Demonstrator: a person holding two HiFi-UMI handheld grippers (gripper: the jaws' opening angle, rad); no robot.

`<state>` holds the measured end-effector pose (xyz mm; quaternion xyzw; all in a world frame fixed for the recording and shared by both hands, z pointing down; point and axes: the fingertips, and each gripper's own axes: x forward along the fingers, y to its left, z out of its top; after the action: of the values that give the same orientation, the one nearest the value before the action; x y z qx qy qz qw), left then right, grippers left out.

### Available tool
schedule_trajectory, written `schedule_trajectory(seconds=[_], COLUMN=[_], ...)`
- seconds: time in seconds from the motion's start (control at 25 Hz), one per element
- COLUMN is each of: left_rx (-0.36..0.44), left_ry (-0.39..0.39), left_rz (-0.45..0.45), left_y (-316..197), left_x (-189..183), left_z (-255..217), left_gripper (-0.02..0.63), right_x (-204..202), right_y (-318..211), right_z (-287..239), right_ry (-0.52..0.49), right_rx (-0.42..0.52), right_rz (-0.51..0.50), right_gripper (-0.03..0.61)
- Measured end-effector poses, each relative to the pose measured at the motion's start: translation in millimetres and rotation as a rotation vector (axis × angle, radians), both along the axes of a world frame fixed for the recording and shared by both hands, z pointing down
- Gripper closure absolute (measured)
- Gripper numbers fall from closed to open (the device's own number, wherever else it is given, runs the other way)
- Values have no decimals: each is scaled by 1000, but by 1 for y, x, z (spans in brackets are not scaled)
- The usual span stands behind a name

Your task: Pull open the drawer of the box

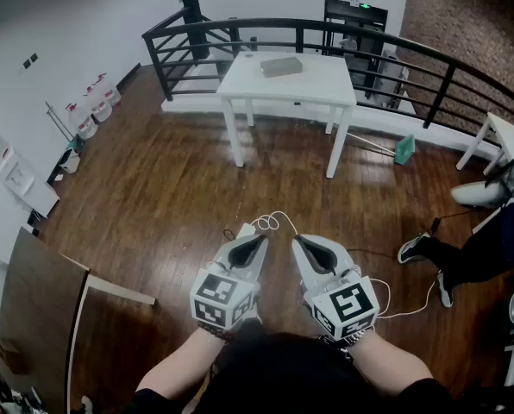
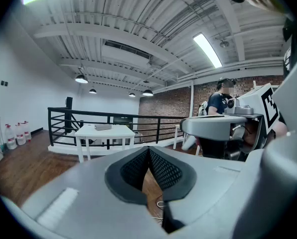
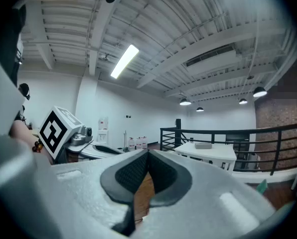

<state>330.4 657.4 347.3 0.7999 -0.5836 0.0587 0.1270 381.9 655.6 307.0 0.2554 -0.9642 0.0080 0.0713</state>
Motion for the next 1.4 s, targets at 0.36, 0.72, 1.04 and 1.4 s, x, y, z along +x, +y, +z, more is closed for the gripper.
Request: schedule_trajectory(seconds=[0.36,0.72,1.04,1.4], left_rx=[4,23,5,-38], left_ry=[11,19,43,21], left_rz=[39,75,55,37], left_y=[-87,-155,-207,-321], left_x=[-113,-193,-241,-276], left_z=[0,-3,2,25], left_gripper=[597,597,597,597], right_x=[-114,-196,-242,-273], right_y=[-86,-153,-207,-325], right_z=[1,0,4,27], right_ry=[8,20,39,6], right_rx=[3,17,-2,-34], right_rz=[36,72,56,45], right_gripper=[586,586,586,586])
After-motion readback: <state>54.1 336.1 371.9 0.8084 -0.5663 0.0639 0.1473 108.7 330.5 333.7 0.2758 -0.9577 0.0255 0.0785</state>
